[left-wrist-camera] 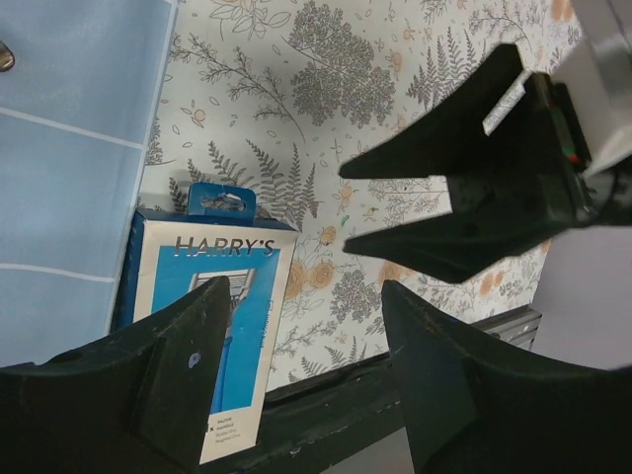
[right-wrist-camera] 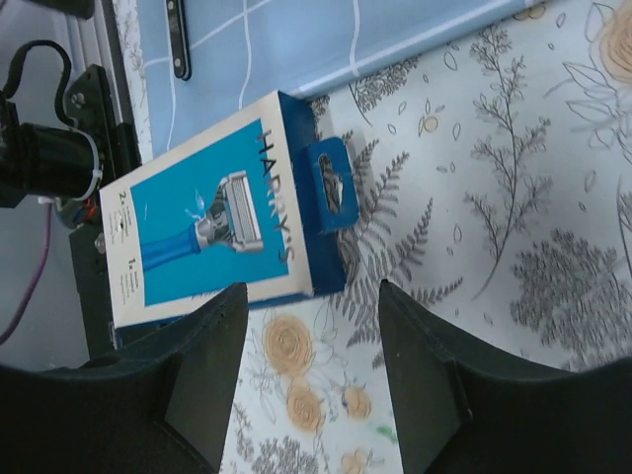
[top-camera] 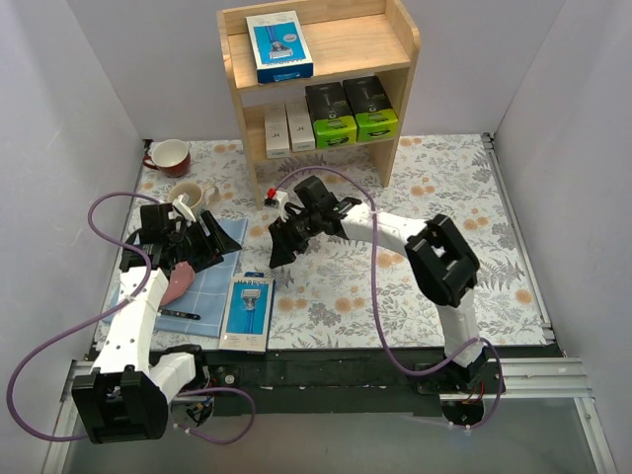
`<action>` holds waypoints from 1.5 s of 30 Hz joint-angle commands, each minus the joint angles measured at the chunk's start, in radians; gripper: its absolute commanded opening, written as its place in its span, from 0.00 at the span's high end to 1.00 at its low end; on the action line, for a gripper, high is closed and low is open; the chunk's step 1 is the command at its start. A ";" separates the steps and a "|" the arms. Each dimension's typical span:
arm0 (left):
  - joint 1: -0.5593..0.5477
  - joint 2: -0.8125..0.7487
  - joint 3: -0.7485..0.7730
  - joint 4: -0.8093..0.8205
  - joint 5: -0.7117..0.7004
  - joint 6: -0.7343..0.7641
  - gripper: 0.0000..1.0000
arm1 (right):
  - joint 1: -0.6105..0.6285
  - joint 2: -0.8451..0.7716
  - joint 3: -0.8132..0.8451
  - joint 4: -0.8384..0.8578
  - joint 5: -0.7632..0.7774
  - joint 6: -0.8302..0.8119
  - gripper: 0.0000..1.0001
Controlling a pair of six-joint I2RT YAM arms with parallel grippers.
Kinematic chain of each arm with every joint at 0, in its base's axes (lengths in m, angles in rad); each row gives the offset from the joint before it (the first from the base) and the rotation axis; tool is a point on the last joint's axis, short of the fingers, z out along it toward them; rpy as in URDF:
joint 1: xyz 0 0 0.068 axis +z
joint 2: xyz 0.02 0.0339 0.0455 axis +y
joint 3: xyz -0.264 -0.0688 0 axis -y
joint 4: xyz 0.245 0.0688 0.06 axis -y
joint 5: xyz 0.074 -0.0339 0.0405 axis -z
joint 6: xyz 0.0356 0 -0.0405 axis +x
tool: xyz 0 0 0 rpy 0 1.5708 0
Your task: Place and organize the shaving razors onto the shelf
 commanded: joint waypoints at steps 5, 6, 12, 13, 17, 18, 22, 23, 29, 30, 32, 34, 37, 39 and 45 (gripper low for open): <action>0.029 -0.050 0.004 -0.002 -0.003 0.027 0.37 | -0.002 0.196 0.125 0.106 -0.225 0.115 0.37; 0.030 -0.049 0.007 0.003 0.000 0.027 0.37 | -0.002 0.205 0.124 0.120 -0.227 0.124 0.36; 0.055 -0.024 0.010 0.020 0.013 0.010 0.37 | -0.002 0.301 0.183 0.124 -0.233 0.160 0.35; 0.058 -0.021 0.009 0.020 0.013 0.010 0.37 | -0.002 0.311 0.191 0.126 -0.235 0.169 0.35; 0.069 -0.012 0.004 0.015 0.013 0.013 0.37 | -0.005 0.343 0.199 0.143 -0.262 0.207 0.35; 0.070 -0.011 0.004 0.014 0.013 0.016 0.37 | -0.006 0.348 0.194 0.155 -0.271 0.218 0.35; 0.076 0.005 -0.005 0.018 0.014 0.015 0.37 | -0.011 0.366 0.176 0.174 -0.296 0.244 0.37; 0.080 0.008 -0.005 0.018 0.016 0.015 0.37 | -0.011 0.371 0.174 0.177 -0.294 0.250 0.38; 0.090 0.035 0.006 0.029 0.014 0.015 0.37 | -0.008 0.415 0.212 0.178 -0.290 0.273 0.46; 0.092 0.036 0.003 0.029 0.014 0.015 0.37 | -0.008 0.427 0.219 0.183 -0.291 0.276 0.47; 0.095 0.037 0.002 0.029 0.014 0.016 0.37 | -0.008 0.435 0.226 0.186 -0.297 0.279 0.50; 0.096 0.037 -0.001 0.027 0.014 0.019 0.37 | -0.008 0.446 0.226 0.193 -0.301 0.284 0.53; 0.099 0.036 -0.005 0.023 0.011 0.029 0.37 | -0.008 0.455 0.234 0.200 -0.313 0.293 0.56; 0.103 0.036 -0.010 0.021 0.011 0.033 0.37 | -0.006 0.463 0.243 0.200 -0.310 0.292 0.59; 0.109 0.031 -0.019 0.023 0.013 0.039 0.36 | -0.006 0.478 0.269 0.201 -0.313 0.290 0.64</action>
